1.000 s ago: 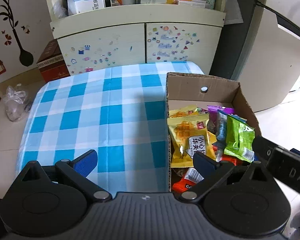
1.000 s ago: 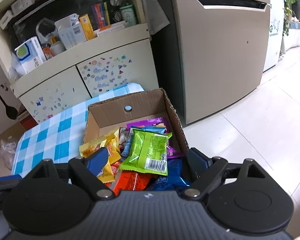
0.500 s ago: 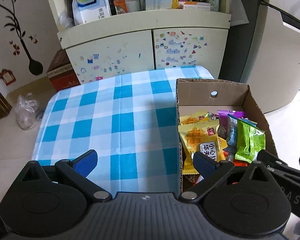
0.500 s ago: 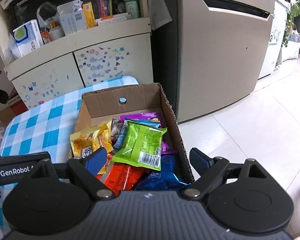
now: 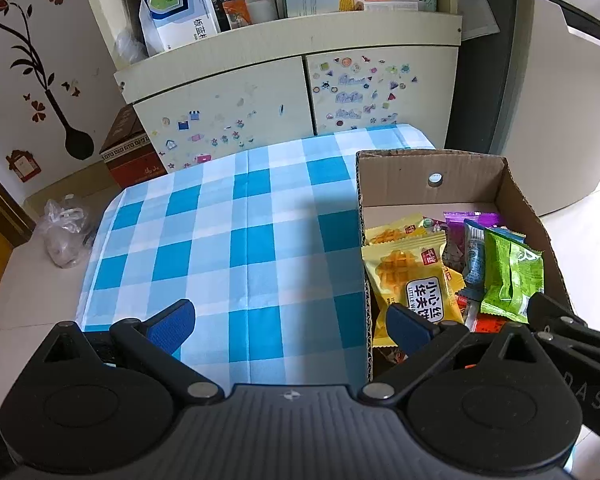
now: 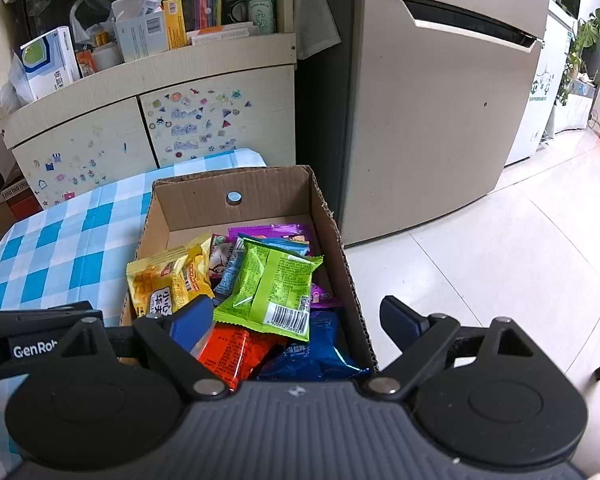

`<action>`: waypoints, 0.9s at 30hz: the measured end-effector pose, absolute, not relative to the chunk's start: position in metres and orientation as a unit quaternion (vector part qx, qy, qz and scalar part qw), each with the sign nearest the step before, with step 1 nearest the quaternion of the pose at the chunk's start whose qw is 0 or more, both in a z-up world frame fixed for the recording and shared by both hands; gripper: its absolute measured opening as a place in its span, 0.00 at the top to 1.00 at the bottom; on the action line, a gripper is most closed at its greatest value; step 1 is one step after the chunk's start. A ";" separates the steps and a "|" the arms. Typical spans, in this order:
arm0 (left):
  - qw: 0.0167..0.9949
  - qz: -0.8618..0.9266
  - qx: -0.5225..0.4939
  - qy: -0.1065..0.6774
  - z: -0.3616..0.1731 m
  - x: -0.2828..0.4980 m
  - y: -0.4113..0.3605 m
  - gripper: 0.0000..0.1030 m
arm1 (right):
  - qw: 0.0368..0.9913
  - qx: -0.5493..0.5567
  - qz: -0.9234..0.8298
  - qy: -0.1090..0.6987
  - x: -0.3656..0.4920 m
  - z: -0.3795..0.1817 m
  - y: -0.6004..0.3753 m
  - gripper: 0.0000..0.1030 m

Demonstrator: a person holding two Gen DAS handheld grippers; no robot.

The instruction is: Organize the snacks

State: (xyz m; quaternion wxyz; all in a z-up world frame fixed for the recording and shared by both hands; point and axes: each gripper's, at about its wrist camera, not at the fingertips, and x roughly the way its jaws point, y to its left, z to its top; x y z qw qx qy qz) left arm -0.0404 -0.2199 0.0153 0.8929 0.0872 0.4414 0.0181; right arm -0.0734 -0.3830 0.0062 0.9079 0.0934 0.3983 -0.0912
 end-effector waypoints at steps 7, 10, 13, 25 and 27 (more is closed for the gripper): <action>0.893 0.017 0.090 0.440 0.016 -0.040 -0.220 0.00 | 0.908 0.093 -0.091 0.399 -0.073 0.006 -0.383 0.12; 0.893 0.016 0.090 0.441 0.016 -0.040 -0.221 0.00 | 0.908 0.092 -0.091 0.399 -0.073 0.006 -0.383 0.12; 0.892 0.015 0.091 0.442 0.014 -0.039 -0.220 0.00 | 0.908 0.090 -0.092 0.400 -0.072 0.005 -0.383 0.12; 0.890 0.011 0.086 0.447 0.011 -0.037 -0.219 0.00 | 0.907 0.084 -0.095 0.401 -0.071 0.003 -0.379 0.12; 0.890 0.010 0.085 0.448 0.011 -0.037 -0.218 0.00 | 0.907 0.083 -0.095 0.402 -0.071 0.003 -0.379 0.12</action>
